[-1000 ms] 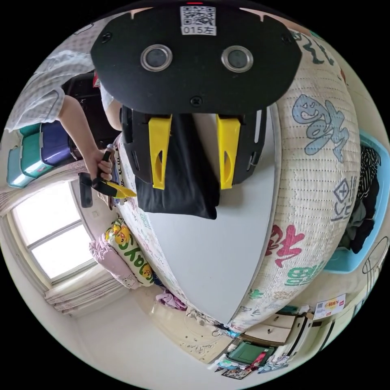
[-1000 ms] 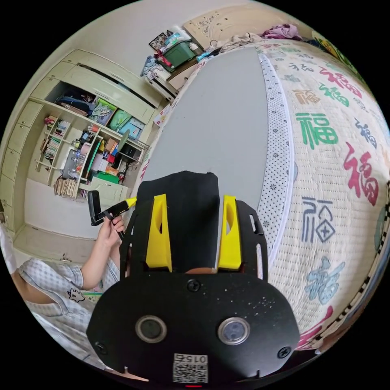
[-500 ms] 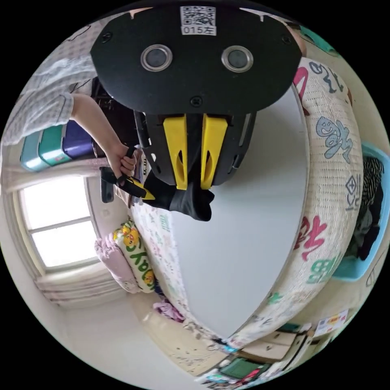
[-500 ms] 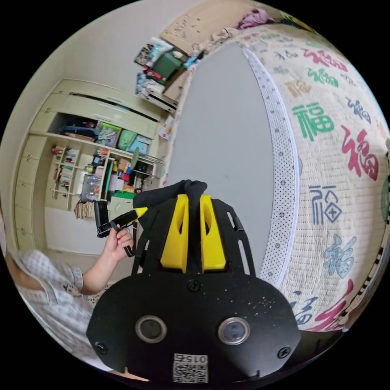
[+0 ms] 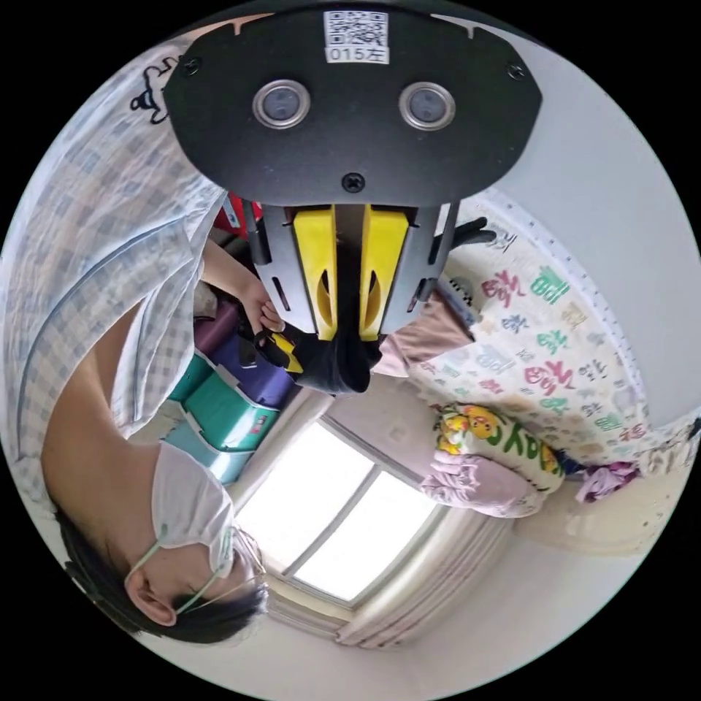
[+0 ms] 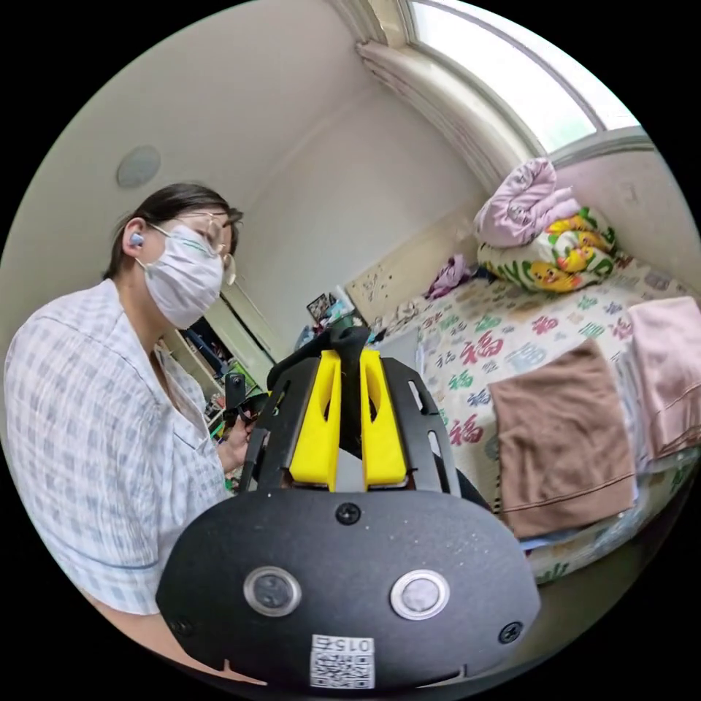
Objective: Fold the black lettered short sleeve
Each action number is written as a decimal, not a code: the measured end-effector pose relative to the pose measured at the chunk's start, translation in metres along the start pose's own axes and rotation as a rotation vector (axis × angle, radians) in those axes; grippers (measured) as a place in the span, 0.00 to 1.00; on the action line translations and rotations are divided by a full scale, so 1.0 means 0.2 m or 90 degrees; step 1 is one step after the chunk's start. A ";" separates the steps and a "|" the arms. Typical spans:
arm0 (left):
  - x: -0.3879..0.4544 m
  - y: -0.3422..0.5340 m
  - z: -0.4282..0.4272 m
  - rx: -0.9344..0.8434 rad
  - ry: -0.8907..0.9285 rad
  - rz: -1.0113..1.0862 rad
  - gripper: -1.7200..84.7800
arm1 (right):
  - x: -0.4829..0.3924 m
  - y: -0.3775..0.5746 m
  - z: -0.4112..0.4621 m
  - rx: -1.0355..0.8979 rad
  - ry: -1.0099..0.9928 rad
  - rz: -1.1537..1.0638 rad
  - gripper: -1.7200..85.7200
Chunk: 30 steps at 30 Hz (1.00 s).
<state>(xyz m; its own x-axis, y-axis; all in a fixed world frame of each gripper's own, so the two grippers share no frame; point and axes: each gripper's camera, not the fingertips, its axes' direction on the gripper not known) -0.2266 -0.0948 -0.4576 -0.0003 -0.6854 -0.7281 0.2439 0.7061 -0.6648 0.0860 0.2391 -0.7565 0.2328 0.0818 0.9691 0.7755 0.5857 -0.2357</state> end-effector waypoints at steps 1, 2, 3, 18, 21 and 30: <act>-0.01 -0.03 0.07 -0.002 0.013 -0.002 0.08 | 0.02 0.02 -0.07 0.010 0.021 -0.012 0.08; -0.02 -0.09 0.23 -0.004 0.037 -0.008 0.08 | 0.04 0.03 -0.12 0.012 0.047 -0.025 0.08; -0.04 -0.14 0.38 -0.003 0.057 -0.016 0.08 | 0.05 0.03 -0.14 0.009 0.061 -0.031 0.08; -1.33 -0.40 2.05 -0.148 -0.324 -0.448 0.02 | 1.73 0.43 1.50 -0.349 0.420 0.192 0.04; -1.25 -0.59 2.15 -0.132 -0.344 -0.345 0.02 | 1.52 0.62 1.41 -0.305 0.413 0.140 0.05; -1.01 -0.81 2.82 -0.177 -0.163 -0.189 0.07 | 1.60 1.60 1.34 -0.487 0.556 0.185 0.17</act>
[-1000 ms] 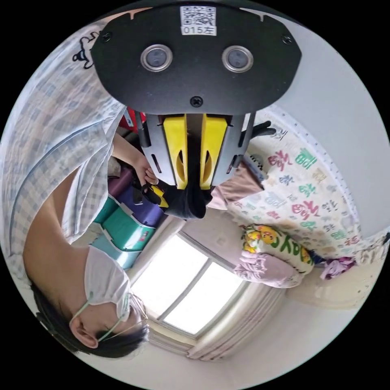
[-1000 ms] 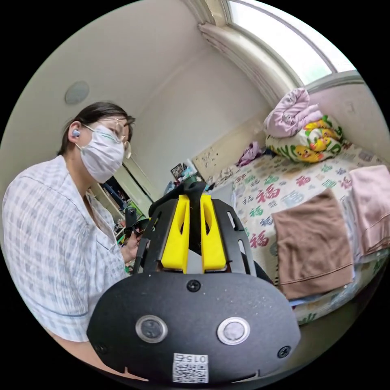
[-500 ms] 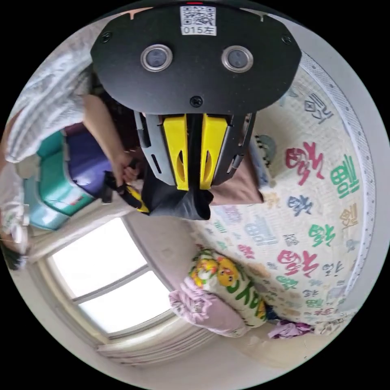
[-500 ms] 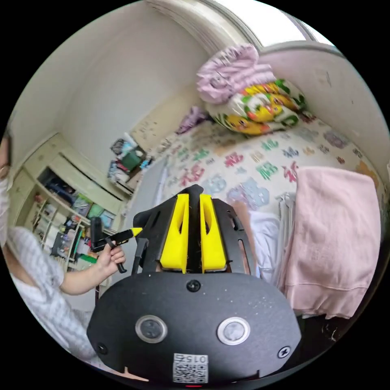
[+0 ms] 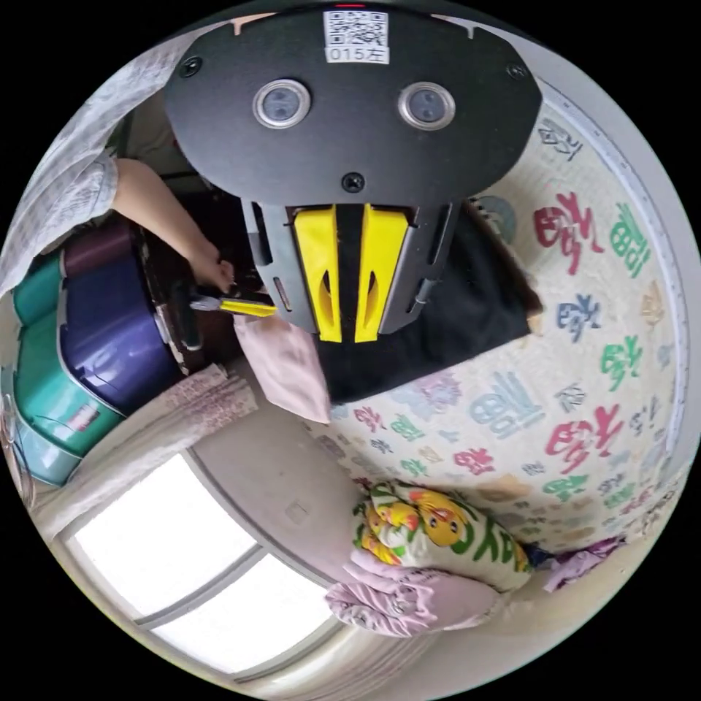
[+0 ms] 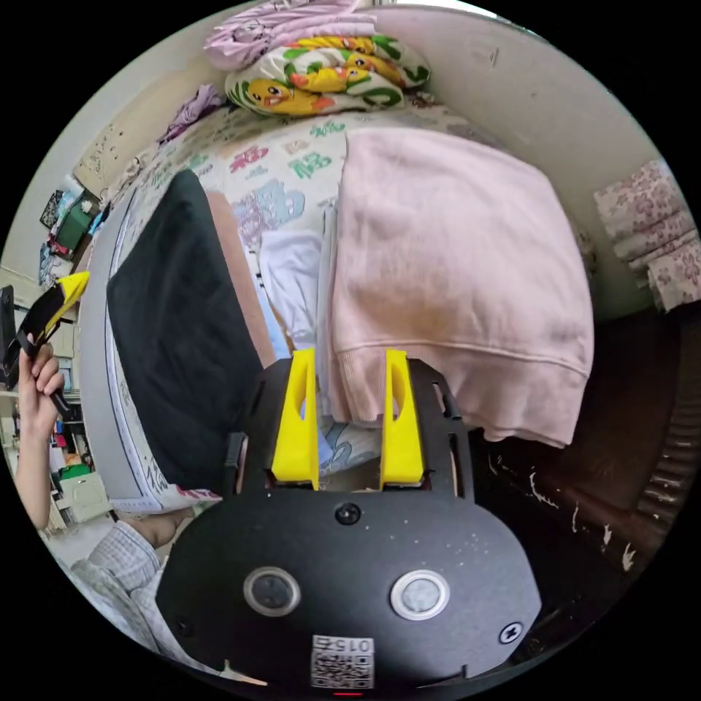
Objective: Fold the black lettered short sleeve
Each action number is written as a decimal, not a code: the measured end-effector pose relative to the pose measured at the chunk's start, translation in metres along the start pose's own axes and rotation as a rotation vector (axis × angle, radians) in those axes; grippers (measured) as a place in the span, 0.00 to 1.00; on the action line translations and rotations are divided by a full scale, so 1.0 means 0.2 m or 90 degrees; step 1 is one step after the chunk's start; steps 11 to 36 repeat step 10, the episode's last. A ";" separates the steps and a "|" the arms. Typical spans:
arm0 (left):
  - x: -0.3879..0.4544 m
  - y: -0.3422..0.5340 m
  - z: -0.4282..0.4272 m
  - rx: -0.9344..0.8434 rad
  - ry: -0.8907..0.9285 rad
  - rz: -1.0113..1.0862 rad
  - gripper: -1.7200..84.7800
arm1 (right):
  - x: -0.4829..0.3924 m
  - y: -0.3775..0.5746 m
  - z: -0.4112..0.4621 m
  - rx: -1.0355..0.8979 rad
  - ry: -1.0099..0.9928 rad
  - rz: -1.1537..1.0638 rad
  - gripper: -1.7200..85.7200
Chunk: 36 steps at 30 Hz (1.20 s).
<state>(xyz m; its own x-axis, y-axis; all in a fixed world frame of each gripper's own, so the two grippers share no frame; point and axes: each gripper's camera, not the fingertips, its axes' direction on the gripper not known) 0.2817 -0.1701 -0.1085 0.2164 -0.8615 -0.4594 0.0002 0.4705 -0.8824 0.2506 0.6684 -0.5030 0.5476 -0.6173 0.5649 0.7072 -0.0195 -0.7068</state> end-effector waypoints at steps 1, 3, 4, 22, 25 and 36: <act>0.01 -0.02 0.07 -0.014 0.014 0.001 0.08 | -0.06 0.03 0.12 -0.014 0.013 -0.001 0.17; 0.07 -0.08 0.34 -0.077 0.058 -0.001 0.09 | -0.17 0.08 0.24 -0.005 0.080 -0.012 0.16; 0.09 -0.09 0.41 -0.091 0.071 0.003 0.10 | -0.23 0.11 0.30 -0.008 0.100 -0.031 0.15; 0.25 -0.18 1.05 -0.260 0.089 -0.018 0.13 | -0.03 0.43 0.39 0.053 -0.096 0.103 0.08; 0.25 -0.18 1.05 -0.260 0.089 -0.018 0.13 | -0.03 0.43 0.39 0.053 -0.096 0.103 0.08; 0.25 -0.18 1.05 -0.260 0.089 -0.018 0.13 | -0.03 0.43 0.39 0.053 -0.096 0.103 0.08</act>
